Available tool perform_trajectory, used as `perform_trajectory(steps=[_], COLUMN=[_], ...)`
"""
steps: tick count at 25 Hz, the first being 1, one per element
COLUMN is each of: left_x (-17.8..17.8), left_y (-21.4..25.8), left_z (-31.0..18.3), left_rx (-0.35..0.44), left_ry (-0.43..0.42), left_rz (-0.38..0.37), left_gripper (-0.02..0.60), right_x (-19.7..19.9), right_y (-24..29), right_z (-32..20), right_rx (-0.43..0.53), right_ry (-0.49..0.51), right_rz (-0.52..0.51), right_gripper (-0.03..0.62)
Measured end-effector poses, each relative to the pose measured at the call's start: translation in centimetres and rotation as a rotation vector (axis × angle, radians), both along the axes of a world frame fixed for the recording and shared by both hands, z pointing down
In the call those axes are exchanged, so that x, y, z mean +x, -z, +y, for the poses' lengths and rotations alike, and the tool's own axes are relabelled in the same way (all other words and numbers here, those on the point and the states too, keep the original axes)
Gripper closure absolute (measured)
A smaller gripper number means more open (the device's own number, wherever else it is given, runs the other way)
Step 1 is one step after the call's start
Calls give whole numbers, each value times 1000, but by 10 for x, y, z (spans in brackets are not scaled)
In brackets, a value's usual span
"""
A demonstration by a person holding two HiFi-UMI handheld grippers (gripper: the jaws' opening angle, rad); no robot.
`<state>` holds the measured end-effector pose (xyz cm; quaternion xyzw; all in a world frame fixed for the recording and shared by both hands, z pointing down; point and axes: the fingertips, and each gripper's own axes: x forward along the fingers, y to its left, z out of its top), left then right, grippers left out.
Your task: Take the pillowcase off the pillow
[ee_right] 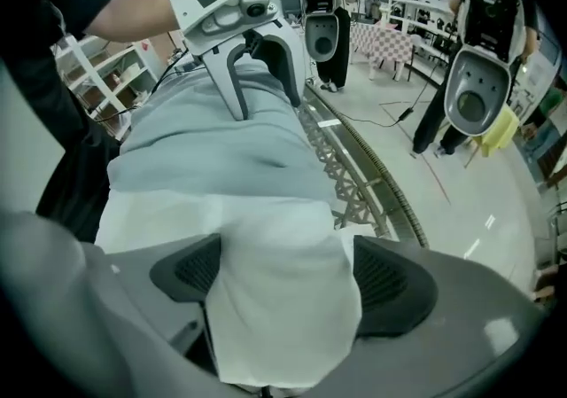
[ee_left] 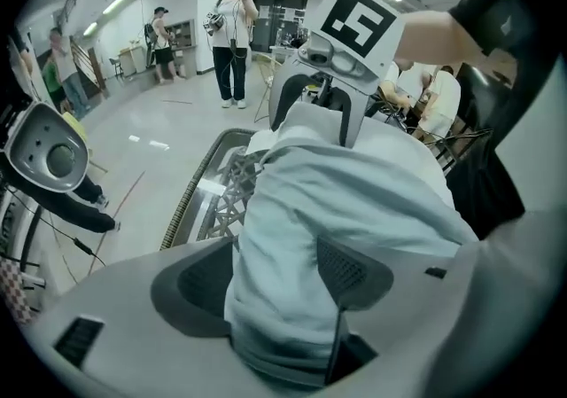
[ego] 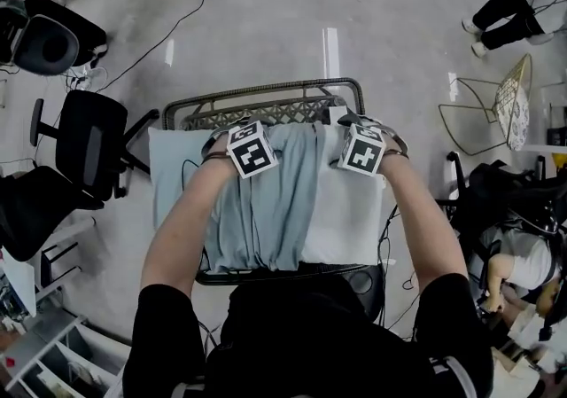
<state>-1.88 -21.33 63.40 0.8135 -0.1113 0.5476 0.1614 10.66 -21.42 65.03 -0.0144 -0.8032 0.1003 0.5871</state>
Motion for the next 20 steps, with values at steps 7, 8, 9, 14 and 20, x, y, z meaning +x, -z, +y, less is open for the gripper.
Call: perform_trajectory(steps=[7, 8, 9, 14, 20], left_x=[-1, -2, -4, -9, -40], left_y=[-27, -24, -20, 12, 41], left_z=[-9, -7, -4, 22, 43], left_rx=[-197, -209, -216, -249, -158], left_ry=[93, 82, 61, -96, -199], left_rz=[42, 40, 35, 29, -91], left_gripper=[238, 256, 283, 416, 570], right_x=[2, 1, 2, 19, 36], right_y=[-39, -35, -28, 19, 52], right_z=[11, 14, 19, 50, 57], right_rx=[-217, -234, -252, -380, -312], right_ry=[38, 59, 81, 128, 91], right_rz=[32, 37, 40, 13, -8], right_gripper=[63, 97, 168, 367, 395])
